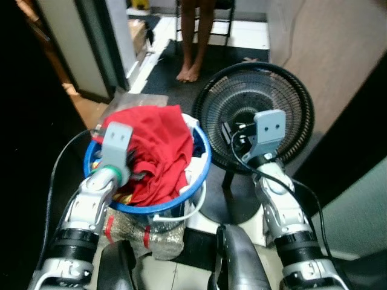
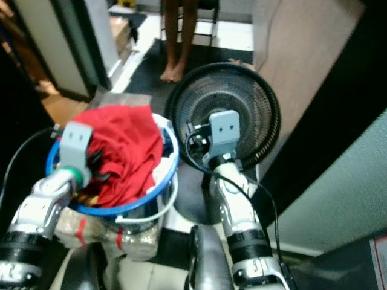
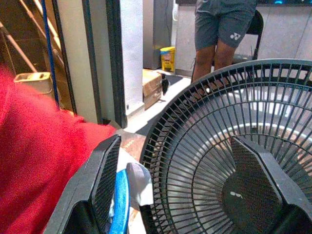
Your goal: Clothes washing
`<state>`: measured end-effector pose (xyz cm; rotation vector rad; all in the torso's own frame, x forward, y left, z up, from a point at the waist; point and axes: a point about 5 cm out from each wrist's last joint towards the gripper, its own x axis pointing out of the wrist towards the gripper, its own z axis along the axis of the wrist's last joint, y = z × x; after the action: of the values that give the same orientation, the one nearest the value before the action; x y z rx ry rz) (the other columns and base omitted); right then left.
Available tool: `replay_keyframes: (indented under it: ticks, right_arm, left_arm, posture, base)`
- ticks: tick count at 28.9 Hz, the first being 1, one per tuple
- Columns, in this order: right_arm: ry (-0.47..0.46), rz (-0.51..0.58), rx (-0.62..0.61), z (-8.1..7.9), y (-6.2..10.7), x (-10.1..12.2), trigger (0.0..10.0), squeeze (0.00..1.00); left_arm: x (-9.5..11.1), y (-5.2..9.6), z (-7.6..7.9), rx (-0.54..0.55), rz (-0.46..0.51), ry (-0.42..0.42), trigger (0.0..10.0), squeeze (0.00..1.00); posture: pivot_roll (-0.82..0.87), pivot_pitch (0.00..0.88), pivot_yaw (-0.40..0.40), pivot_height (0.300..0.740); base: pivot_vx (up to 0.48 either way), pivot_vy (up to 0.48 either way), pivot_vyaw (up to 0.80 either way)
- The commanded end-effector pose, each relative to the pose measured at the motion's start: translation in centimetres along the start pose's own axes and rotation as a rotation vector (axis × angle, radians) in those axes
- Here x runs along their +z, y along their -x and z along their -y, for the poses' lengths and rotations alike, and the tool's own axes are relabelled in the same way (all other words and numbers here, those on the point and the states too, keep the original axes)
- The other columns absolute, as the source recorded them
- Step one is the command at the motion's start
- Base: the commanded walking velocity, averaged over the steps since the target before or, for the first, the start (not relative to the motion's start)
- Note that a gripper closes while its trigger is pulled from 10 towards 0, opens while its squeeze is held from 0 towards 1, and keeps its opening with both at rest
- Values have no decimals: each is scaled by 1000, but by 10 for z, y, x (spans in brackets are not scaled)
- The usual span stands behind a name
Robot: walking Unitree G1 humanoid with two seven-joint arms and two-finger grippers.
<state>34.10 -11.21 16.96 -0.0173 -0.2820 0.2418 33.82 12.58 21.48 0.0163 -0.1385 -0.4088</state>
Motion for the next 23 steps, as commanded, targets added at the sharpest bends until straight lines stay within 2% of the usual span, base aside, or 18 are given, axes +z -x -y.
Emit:
replay_keyframes:
  ticks: [1,2,3,6,7,8,9,11,12,13,14,15,16,18,19,21,23]
  right_arm:
    - [-1,0,-8,2,0,1,10000,0]
    - [-2,2,-8,2,-1,1,10000,0]
    - [-2,2,-8,2,-1,1,10000,0]
    - [-10,22,-8,-1,-2,7,10000,0]
    - [-10,22,-8,-1,-2,7,10000,0]
    - [-15,34,-8,-1,-3,10,10000,0]
    - [-15,34,-8,-1,-3,10,10000,0]
    - [-25,63,-14,-1,-5,17,10000,0]
    - [-25,63,-14,-1,-5,17,10000,0]
    - [-29,73,-18,-1,-6,19,10000,0]
    - [-29,73,-18,-1,-6,19,10000,0]
    - [-43,98,-23,-1,-7,24,10000,0]
    - [-43,98,-23,-1,-7,24,10000,0]
    - [-56,122,-24,-1,-7,29,10000,0]
    - [-56,122,-24,-1,-7,29,10000,0]
    - [-66,148,-27,-2,-7,35,10000,0]
    - [-102,194,-37,-3,-5,46,10000,0]
  left_arm:
    - [24,-4,9,-28,108,-6,10000,0]
    - [33,-7,14,-37,143,-9,10000,0]
    - [33,-7,14,-37,143,-9,10000,0]
    - [79,-17,25,-47,300,-40,10000,0]
    - [79,-17,25,-47,300,-40,10000,0]
    - [99,-19,27,-42,371,-54,10000,0]
    - [99,-19,27,-42,371,-54,10000,0]
    - [146,-11,31,-60,546,-46,10000,0]
    - [146,-11,31,-60,546,-46,10000,0]
    - [159,-6,31,-72,598,-46,10000,0]
    - [159,-6,31,-72,598,-46,10000,0]
    - [155,-1,29,-88,562,-101,10000,0]
    - [155,-1,29,-88,562,-101,10000,0]
    - [133,-1,25,-80,456,-138,10000,0]
    - [133,-1,25,-80,456,-138,10000,0]
    - [110,6,16,-50,363,-146,10000,0]
    - [93,13,3,12,291,-100,10000,0]
  posture:
    - [-35,0,21,535]
    - [-35,0,21,535]
    - [-35,0,21,535]
    - [-41,0,24,535]
    - [-41,0,24,535]
    - [-42,0,26,535]
    - [-42,0,26,535]
    - [-41,0,33,535]
    - [-41,0,33,535]
    - [-40,0,33,535]
    - [-40,0,33,535]
    - [-32,0,42,535]
    - [-32,0,42,535]
    - [-32,0,43,535]
    - [-32,0,43,535]
    - [-35,0,48,535]
    - [-22,0,43,535]
  base:
    - [0,0,0]
    - [0,0,0]
    - [0,0,0]
    - [0,0,0]
    - [0,0,0]
    - [0,0,0]
    - [0,0,0]
    - [0,0,0]
    - [0,0,0]
    - [0,0,0]
    - [0,0,0]
    - [0,0,0]
    - [0,0,0]
    - [0,0,0]
    - [0,0,0]
    - [0,0,0]
    - [0,0,0]
